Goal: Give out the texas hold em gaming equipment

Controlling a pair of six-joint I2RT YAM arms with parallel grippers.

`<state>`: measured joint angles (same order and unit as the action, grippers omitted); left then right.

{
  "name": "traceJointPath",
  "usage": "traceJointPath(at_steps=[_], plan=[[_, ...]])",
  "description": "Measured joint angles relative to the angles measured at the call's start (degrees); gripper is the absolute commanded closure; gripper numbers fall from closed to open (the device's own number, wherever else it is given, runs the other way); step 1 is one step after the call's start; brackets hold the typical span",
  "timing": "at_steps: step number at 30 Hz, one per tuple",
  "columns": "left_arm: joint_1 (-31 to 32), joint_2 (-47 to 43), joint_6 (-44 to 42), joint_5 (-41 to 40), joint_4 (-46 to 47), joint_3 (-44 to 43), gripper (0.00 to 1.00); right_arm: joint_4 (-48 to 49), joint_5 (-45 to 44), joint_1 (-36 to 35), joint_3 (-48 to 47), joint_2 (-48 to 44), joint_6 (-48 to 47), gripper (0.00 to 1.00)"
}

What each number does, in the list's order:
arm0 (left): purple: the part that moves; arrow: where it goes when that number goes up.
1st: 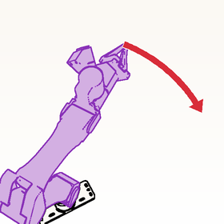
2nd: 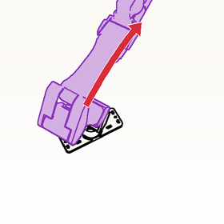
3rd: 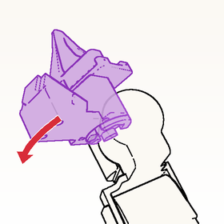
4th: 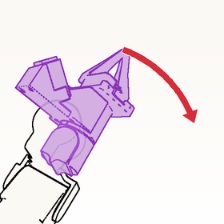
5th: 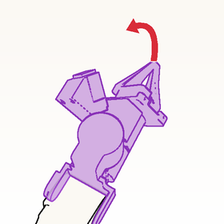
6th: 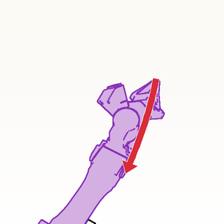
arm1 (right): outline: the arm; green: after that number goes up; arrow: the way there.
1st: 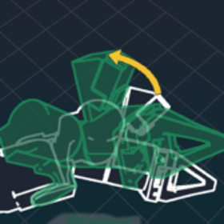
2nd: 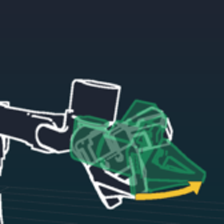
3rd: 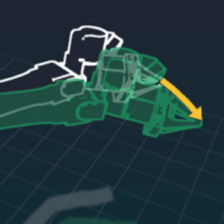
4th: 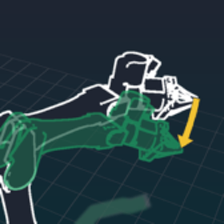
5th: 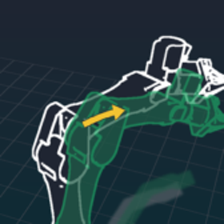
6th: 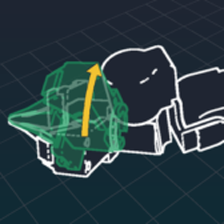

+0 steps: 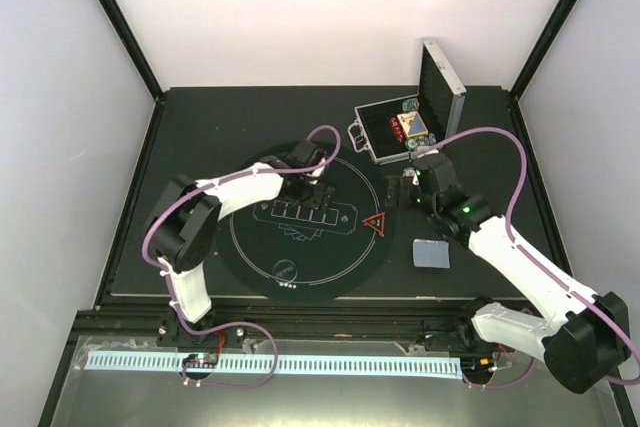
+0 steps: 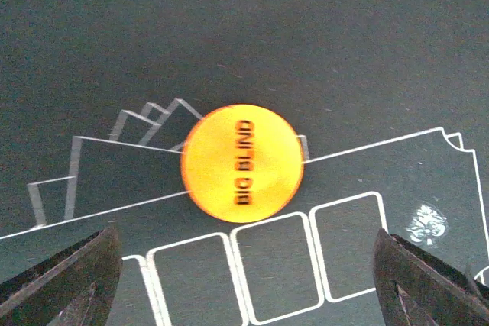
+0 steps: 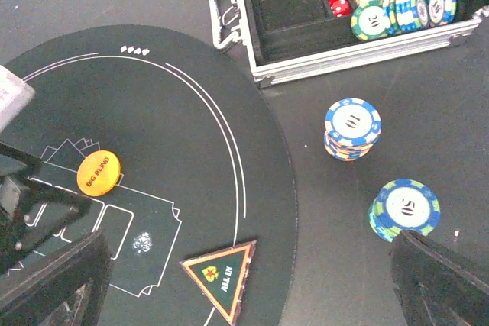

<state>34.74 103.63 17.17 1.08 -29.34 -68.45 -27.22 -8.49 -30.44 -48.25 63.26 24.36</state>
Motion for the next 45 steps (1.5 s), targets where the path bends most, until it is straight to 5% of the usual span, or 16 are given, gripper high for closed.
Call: traceJointPath(at_steps=[9,31,45], plan=[[2.43,4.42,0.90,0.13,-0.83,-2.82,0.15,-0.79,-1.57,0.00,0.59,-1.73,-0.09,0.00],[3.23,11.02,3.23,-6.73,-4.61,-8.50,0.54,-0.61,-1.46,0.00,0.61,-0.31,-0.22,0.00],[-2.58,19.28,3.89,-8.09,-6.95,-21.14,0.52,0.13,-1.53,0.00,0.57,3.26,-0.33,0.00]])
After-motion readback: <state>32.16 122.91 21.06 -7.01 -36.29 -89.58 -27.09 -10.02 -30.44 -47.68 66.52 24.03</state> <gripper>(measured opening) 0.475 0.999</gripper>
